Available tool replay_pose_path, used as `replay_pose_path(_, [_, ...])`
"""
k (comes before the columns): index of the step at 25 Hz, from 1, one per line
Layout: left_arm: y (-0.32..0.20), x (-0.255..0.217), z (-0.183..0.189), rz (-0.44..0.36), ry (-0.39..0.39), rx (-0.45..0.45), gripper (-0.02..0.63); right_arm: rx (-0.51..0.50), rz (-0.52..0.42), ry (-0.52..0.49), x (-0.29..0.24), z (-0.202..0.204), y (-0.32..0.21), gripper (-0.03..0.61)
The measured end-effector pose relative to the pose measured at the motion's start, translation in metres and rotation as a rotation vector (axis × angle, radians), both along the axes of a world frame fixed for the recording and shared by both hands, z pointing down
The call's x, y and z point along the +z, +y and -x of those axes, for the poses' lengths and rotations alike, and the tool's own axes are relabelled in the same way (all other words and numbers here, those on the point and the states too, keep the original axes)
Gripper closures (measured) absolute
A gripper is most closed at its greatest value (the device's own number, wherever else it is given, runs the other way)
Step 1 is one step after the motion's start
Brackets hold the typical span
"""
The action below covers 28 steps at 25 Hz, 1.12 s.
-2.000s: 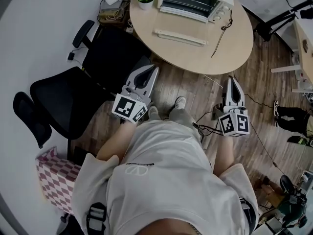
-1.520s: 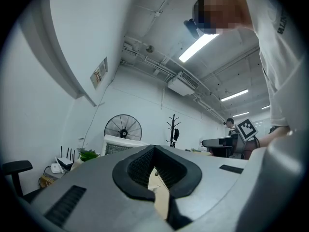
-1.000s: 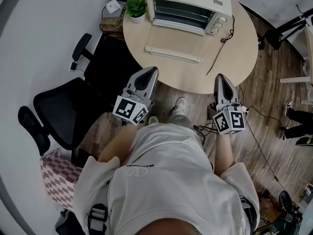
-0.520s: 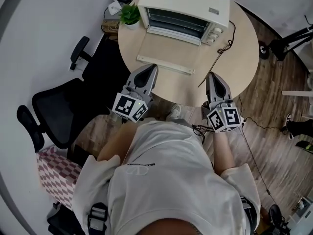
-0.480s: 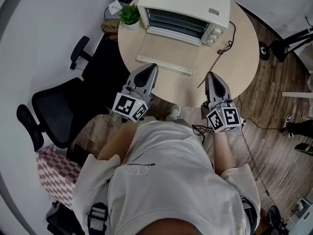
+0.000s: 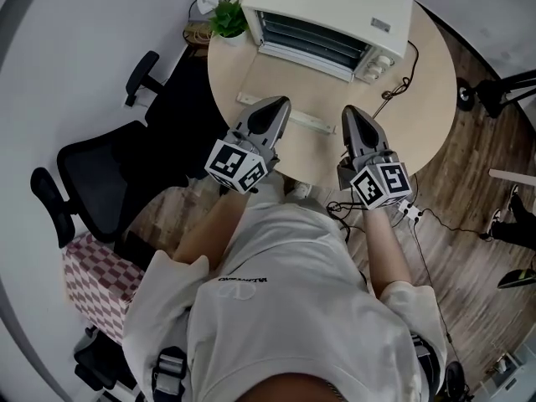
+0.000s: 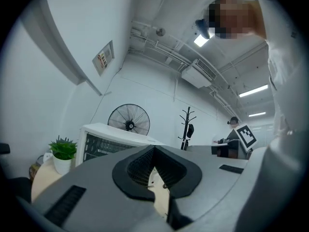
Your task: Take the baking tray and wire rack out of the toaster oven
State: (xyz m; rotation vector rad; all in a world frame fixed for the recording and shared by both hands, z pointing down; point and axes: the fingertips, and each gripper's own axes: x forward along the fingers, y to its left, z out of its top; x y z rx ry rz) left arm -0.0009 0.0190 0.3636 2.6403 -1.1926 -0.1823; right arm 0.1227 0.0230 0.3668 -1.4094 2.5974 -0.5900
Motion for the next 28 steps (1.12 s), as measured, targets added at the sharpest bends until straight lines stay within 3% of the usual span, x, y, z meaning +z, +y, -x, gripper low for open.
replay_pose_path(4, [-0.032, 0.018, -0.003, 0.081, 0.096, 0.02, 0.612, -0.011, 0.061, -0.057, 0.016, 0.012, -0.034, 0.581])
replay_pose_path(12, [-0.112, 0.069, -0.014, 0.224, 0.243, 0.05, 0.592, 0.057, 0.22, -0.285, 0.064, 0.024, -0.112, 0.581])
replay_pose_path(14, [-0.13, 0.084, -0.014, 0.271, 0.306, 0.053, 0.574, 0.081, 0.247, -0.311, 0.078, 0.026, -0.126, 0.523])
replay_pose_path(22, [-0.189, 0.135, -0.019, 0.393, 0.458, 0.084, 0.481, 0.189, 0.315, -0.411, 0.126, 0.027, -0.179, 0.523])
replay_pose_path(28, [-0.224, 0.162, -0.017, 0.473, 0.555, 0.065, 0.477, 0.249, 0.333, -0.496, 0.144, 0.022, -0.208, 0.471])
